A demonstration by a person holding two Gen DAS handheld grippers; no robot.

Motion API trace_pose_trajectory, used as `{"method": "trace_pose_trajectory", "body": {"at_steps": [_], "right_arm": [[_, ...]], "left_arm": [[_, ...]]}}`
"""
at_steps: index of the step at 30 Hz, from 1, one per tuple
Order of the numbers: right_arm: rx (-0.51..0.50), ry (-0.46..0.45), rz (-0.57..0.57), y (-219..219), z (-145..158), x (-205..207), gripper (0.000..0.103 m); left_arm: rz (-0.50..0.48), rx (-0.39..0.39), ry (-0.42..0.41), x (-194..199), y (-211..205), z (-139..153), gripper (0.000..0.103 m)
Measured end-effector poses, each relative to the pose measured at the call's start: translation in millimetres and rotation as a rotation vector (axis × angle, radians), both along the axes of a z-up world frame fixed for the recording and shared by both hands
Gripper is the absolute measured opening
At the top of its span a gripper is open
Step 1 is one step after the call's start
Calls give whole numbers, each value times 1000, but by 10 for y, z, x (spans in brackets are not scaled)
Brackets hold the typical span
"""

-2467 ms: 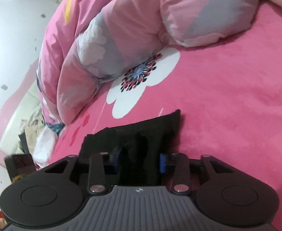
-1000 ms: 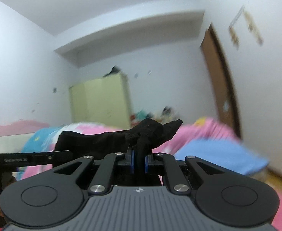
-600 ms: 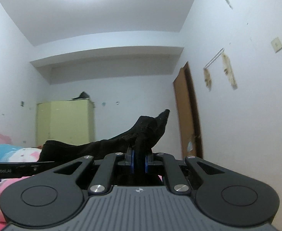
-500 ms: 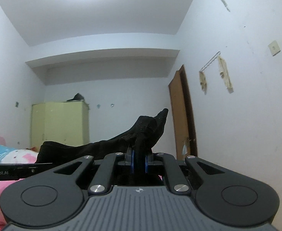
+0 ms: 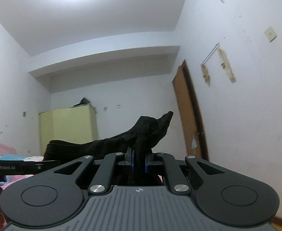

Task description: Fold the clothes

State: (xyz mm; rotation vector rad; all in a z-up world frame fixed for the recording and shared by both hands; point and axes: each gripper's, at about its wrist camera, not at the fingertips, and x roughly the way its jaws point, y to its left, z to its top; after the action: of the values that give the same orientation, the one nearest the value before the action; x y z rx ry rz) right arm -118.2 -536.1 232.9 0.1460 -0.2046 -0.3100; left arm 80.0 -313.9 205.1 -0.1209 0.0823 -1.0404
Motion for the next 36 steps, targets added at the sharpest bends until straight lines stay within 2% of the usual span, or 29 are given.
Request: {"method": "trace_pose_trajectory", "body": {"at_steps": [4, 9, 12, 18, 22, 24, 25, 26, 28, 30, 31, 33, 36], "right_arm": [[44, 57, 90, 379, -185, -23, 10], [148, 183, 242, 874, -653, 234, 10], [218, 290, 350, 1159, -1010, 613, 10], [336, 556, 506, 1591, -1861, 1857, 10], [444, 726, 541, 1697, -2472, 2485, 14], [507, 798, 526, 1676, -2677, 2624, 20], [529, 809, 521, 1624, -2703, 2615, 23], [545, 804, 516, 1551, -2691, 2571, 31], [559, 769, 508, 1375, -2598, 2362, 46], [562, 731, 503, 1192, -2475, 2104, 56], [564, 712, 501, 1101, -2413, 1974, 63], [620, 700, 502, 938, -2385, 1689, 66], [730, 745, 496, 758, -2474, 1292, 66]], "left_arm": [[23, 9, 84, -119, 483, -183, 4], [112, 27, 275, -133, 1248, -671, 4], [216, 51, 388, 20, 1655, -1014, 4], [411, 68, 720, 891, 2340, -1869, 4], [436, 29, 904, 1364, 2642, -2385, 7], [438, -3, 954, 1385, 2795, -2510, 10], [439, -20, 979, 1396, 2871, -2572, 12], [432, -29, 990, 1378, 2936, -2603, 13], [384, -19, 956, 1220, 3000, -2548, 29], [325, 12, 934, 1019, 3005, -2513, 43], [289, 39, 935, 923, 2964, -2530, 46], [221, 93, 943, 732, 2880, -2578, 48], [133, 166, 999, 450, 2736, -2751, 48]]}}
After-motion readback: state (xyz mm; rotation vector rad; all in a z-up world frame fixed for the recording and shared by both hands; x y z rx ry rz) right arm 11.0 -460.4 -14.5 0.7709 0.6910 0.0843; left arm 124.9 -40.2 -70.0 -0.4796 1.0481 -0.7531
